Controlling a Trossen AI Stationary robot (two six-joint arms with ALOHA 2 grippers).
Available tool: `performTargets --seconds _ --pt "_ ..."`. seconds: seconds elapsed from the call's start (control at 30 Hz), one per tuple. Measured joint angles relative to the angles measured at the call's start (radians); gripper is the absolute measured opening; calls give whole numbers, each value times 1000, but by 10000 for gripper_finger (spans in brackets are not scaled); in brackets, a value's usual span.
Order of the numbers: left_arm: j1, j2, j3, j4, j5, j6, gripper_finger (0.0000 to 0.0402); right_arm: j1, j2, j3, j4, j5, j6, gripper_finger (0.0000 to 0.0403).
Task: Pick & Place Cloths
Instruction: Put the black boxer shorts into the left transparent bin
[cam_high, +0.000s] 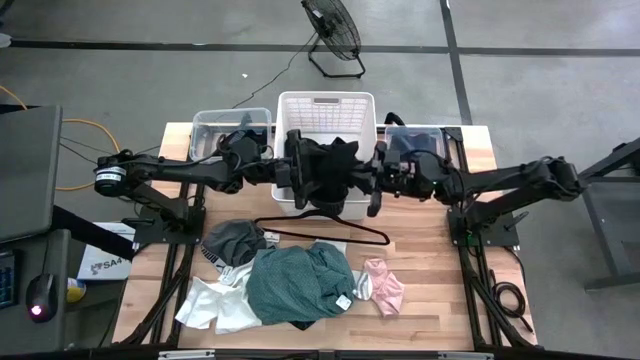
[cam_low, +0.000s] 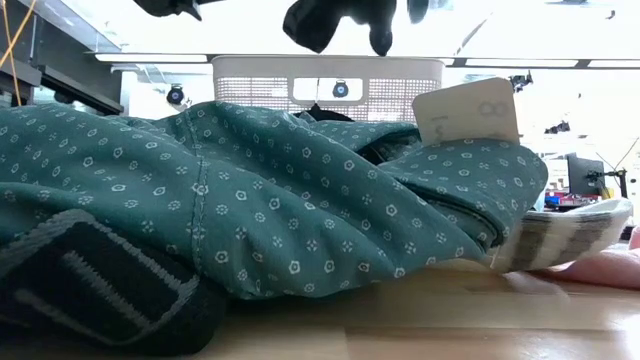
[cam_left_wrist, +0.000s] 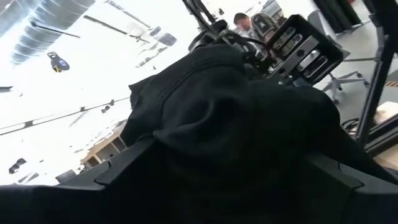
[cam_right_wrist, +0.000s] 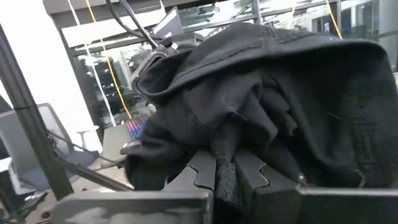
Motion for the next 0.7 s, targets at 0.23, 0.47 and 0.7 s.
performTargets --seconds 0.23,0.47,0.7 --pt "0 0 0 -10 20 -16 301 -21 31 0 28 -68 27 8" --pt "0 0 0 -33 73 -22 253 -20 31 0 29 -76 27 8" --pt "0 0 0 -37 76 -23 174 -21 31 0 7 -95 49 8"
